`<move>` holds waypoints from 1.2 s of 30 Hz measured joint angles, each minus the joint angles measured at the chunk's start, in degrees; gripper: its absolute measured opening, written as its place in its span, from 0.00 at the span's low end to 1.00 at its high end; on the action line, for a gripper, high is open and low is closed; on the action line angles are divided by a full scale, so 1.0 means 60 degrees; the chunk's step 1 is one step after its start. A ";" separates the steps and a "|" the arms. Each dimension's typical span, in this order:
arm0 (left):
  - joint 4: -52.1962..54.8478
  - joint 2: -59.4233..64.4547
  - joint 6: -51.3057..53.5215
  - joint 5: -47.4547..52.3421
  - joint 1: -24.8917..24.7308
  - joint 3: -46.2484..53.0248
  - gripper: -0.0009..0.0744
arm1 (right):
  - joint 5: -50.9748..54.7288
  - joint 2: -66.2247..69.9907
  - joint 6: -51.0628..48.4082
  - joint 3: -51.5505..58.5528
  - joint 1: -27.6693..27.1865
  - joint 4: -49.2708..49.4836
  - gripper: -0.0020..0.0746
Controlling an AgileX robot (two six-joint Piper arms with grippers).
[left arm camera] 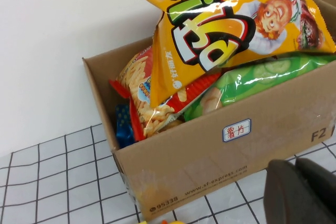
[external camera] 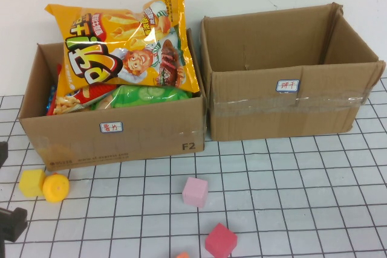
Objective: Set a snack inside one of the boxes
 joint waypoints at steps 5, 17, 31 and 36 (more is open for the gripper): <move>0.0057 0.0000 0.0000 0.0134 0.0000 0.0000 0.01 | 0.0091 -0.0087 0.0000 0.0040 0.0000 0.0021 0.03; 0.0057 0.0000 0.0000 0.0320 0.0000 0.0000 0.01 | 0.0131 -0.0087 0.0000 0.0040 0.0000 0.0021 0.03; 0.0074 -0.1100 -0.0025 -0.0556 0.1670 0.0332 0.01 | 0.0131 -0.0087 0.0000 0.0040 0.0000 0.0039 0.02; 0.0074 -0.2352 -0.0025 -0.0827 0.3320 0.0911 0.01 | 0.0131 -0.0087 0.0000 0.0040 0.0000 0.0039 0.02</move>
